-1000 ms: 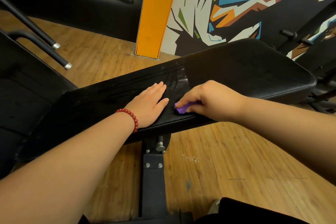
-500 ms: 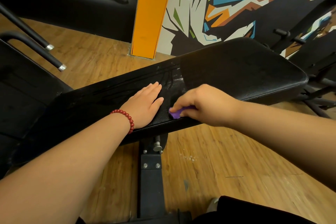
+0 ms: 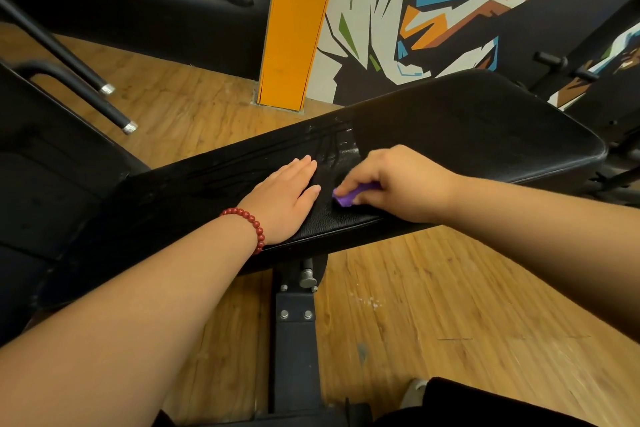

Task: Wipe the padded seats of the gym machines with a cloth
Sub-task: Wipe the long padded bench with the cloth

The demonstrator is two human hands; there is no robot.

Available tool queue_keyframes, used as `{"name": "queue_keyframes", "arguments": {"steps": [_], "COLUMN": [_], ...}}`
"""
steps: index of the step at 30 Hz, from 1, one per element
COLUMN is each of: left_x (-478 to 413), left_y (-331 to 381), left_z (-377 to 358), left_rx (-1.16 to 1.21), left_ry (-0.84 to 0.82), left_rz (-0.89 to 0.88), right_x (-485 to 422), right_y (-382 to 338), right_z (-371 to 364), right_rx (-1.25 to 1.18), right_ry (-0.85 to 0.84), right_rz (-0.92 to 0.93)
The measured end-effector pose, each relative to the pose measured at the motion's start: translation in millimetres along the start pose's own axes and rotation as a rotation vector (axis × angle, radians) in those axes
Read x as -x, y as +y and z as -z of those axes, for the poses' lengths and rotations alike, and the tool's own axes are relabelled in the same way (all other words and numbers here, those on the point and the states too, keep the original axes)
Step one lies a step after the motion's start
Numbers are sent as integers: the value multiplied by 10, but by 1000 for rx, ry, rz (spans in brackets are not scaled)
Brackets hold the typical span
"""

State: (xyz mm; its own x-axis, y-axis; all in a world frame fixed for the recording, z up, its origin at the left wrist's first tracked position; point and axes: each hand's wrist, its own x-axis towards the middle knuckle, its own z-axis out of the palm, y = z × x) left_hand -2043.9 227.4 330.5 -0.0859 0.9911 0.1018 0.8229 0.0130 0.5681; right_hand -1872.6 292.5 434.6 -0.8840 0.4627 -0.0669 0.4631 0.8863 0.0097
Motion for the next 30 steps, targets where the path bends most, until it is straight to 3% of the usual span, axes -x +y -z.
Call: {"name": "queue_keyframes", "arguments": {"steps": [4,11,19,25,30], "left_x": [-7,-5,-85,-181,-273], "left_y": [2,8,-26,-39,-98], "left_z": [14,56,71,83,82], "left_rx": [-7,-6,-10,30,49], "left_ry": [1,-21,-18,-23,-17], "left_rz": [-3,-2,-7,5,14], "right_x": [13,-345,-153,-552,-343], "right_y": [43,201,184,365,291], "right_z": [51,126,141,121,90], "right_rx": [-23,6,-64,21,-56], "right_ry": [-73,-22,-134,0,-63], "right_rz": [82,-55,95,8,74]}}
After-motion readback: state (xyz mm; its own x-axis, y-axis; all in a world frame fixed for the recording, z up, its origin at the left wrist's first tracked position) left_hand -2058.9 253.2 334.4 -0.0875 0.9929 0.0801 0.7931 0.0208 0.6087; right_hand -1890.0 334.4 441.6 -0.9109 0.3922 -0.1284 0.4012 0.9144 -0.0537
